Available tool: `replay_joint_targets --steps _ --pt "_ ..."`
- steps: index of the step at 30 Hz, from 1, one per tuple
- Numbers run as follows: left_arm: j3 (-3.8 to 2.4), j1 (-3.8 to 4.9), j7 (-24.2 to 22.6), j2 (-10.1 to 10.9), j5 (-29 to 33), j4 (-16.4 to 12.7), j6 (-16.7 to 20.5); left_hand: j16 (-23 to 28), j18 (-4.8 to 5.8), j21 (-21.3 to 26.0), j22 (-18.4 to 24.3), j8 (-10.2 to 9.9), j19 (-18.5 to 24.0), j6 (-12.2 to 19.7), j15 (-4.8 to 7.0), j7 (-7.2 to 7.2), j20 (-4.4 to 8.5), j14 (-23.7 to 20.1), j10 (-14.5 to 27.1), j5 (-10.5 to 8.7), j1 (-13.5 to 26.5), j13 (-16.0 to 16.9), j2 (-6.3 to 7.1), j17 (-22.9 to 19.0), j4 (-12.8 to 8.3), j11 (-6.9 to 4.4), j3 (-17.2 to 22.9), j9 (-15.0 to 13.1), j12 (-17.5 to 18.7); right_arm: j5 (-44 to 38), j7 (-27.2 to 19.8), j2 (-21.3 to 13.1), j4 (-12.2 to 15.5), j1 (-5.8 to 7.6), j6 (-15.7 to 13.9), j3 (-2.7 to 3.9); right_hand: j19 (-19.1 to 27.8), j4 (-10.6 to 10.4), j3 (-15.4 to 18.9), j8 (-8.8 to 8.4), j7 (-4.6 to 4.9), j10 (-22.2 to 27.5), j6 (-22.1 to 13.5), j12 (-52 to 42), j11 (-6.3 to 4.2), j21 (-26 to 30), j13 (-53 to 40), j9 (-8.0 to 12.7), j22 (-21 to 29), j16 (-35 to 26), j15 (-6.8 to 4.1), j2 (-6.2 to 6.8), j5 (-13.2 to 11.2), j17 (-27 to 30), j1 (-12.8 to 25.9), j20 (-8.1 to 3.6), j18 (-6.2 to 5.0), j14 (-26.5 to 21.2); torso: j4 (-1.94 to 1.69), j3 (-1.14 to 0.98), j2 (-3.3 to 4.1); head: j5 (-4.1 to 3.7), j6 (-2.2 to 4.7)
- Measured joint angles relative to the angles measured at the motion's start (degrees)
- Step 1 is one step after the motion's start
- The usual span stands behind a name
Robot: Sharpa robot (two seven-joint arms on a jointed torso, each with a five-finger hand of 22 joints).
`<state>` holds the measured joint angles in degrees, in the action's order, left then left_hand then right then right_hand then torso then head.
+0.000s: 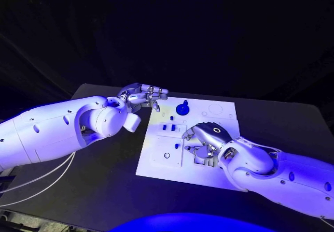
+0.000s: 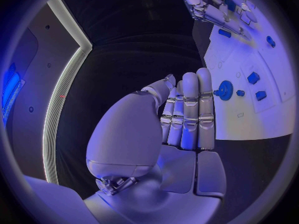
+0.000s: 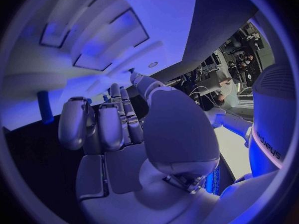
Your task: Assemble the parts on the task board
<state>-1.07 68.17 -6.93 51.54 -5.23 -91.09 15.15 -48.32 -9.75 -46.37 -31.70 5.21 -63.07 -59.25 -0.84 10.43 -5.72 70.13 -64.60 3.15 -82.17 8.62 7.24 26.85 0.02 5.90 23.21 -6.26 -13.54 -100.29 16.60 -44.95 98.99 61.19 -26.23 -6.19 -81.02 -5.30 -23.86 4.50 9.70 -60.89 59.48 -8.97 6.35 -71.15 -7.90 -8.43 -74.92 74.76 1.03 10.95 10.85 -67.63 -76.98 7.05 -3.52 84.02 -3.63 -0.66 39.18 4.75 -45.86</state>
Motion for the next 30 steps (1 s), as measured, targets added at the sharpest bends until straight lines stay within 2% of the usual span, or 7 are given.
replay_joint_targets --steps 6,10,11,14,16,27,30 --pt "0.04 0.00 0.0 0.2 0.0 0.0 -0.1 0.0 0.01 0.1 0.1 0.0 0.0 0.0 0.00 0.00 0.00 0.0 0.0 0.00 0.3 0.0 0.33 0.0 0.0 0.00 -0.3 0.0 0.0 2.3 0.4 -4.4 0.9 4.86 2.3 0.49 0.0 -0.5 3.5 -0.35 -1.16 1.4 -0.8 -0.4 -0.92 1.0 0.4 0.4 0.0 0.0 0.00 0.74 0.3 0.6 0.7 -0.27 0.00 0.0 0.06 0.08 -0.06 -1.61 0.70" --pt "0.05 0.00 0.0 0.2 0.0 0.0 -0.1 0.0 0.00 0.2 0.2 0.0 0.0 0.0 0.00 0.00 0.00 0.0 0.0 0.00 0.9 0.0 0.16 -0.1 0.3 0.00 -0.6 0.1 -0.3 3.0 0.6 -5.7 -0.5 6.33 5.0 0.56 1.0 -1.5 9.5 -0.34 -2.44 3.8 -1.5 -1.2 -0.68 3.3 0.6 0.7 0.0 -1.4 0.00 0.67 1.5 2.3 0.7 -0.20 -0.27 0.0 0.10 0.20 -0.19 -2.35 1.09" --pt "0.06 0.00 0.0 0.2 0.0 0.0 -0.2 -0.1 0.00 0.3 0.2 0.0 0.0 0.0 0.00 0.00 0.00 0.0 0.0 0.00 1.2 0.0 0.28 -0.1 0.5 0.00 -0.8 0.1 -0.3 3.0 0.6 -5.8 -0.9 6.49 5.6 0.55 1.2 -1.8 11.4 -0.34 -2.61 4.3 -1.7 -1.6 -0.59 3.8 0.6 0.8 0.0 -1.5 0.00 0.17 1.6 2.6 0.2 -0.08 -0.86 0.0 0.10 0.22 -0.22 -2.48 1.19" --pt "0.08 0.00 -0.2 0.2 0.0 0.0 -0.4 -0.2 -0.01 0.6 0.4 0.0 -0.1 0.2 0.00 -0.20 -0.12 0.0 0.1 0.00 2.0 0.0 1.09 -0.2 0.9 0.13 -1.7 0.2 -0.5 3.0 0.6 -6.0 -2.0 6.72 7.5 0.52 1.2 -2.8 14.9 -0.34 -2.91 5.3 -2.0 -2.6 -0.39 4.6 0.7 0.9 0.0 -1.6 0.00 -1.08 1.7 3.0 -1.2 0.00 -0.89 0.0 0.11 0.23 -0.23 -2.93 1.32" --pt "0.09 0.00 -0.3 0.2 0.0 0.0 -0.7 -0.2 0.00 0.8 0.5 0.0 -0.2 0.2 0.00 -0.20 -0.20 0.0 0.4 0.00 2.3 0.0 0.93 -0.2 1.0 0.02 -2.0 0.2 -0.7 2.8 0.6 -5.8 -2.6 6.68 8.6 0.49 1.2 -3.4 16.3 -0.34 -3.15 5.7 -1.8 -3.2 -0.32 4.6 0.8 1.0 0.0 -1.6 0.00 -1.21 1.9 3.0 -2.3 -0.01 -0.89 0.0 0.11 0.22 -0.23 -3.14 1.38" --pt "0.11 0.00 -0.7 0.3 0.0 -0.1 -1.5 -0.2 0.01 0.8 0.5 0.0 -0.2 0.2 0.00 -0.20 -0.20 0.0 0.4 0.00 2.3 0.0 0.93 -0.2 1.0 0.02 -2.0 0.2 -0.7 1.7 0.5 -5.1 -4.4 5.78 12.8 0.37 1.2 -4.4 17.4 -0.33 -3.58 6.1 -1.8 -4.8 -0.21 4.7 0.8 1.0 0.0 -1.5 0.00 -2.29 1.9 2.5 -3.7 0.00 -0.89 0.0 0.08 0.23 -0.19 -3.48 1.38" --pt "0.11 0.00 -0.8 0.3 0.0 -0.1 -1.5 -0.2 0.00 0.8 0.5 0.0 -0.2 0.2 0.00 -0.20 -0.20 0.0 0.4 0.00 2.3 0.0 0.93 -0.2 1.0 0.02 -2.0 0.2 -0.7 1.5 0.5 -4.9 -4.7 5.66 13.4 0.37 0.8 -4.5 17.5 -0.33 -3.79 5.3 -1.5 -5.8 -0.88 3.6 0.8 1.0 0.0 -1.0 -0.01 -3.11 2.3 2.0 -4.5 -0.35 -0.89 0.0 0.07 0.23 -0.18 -3.48 1.40"
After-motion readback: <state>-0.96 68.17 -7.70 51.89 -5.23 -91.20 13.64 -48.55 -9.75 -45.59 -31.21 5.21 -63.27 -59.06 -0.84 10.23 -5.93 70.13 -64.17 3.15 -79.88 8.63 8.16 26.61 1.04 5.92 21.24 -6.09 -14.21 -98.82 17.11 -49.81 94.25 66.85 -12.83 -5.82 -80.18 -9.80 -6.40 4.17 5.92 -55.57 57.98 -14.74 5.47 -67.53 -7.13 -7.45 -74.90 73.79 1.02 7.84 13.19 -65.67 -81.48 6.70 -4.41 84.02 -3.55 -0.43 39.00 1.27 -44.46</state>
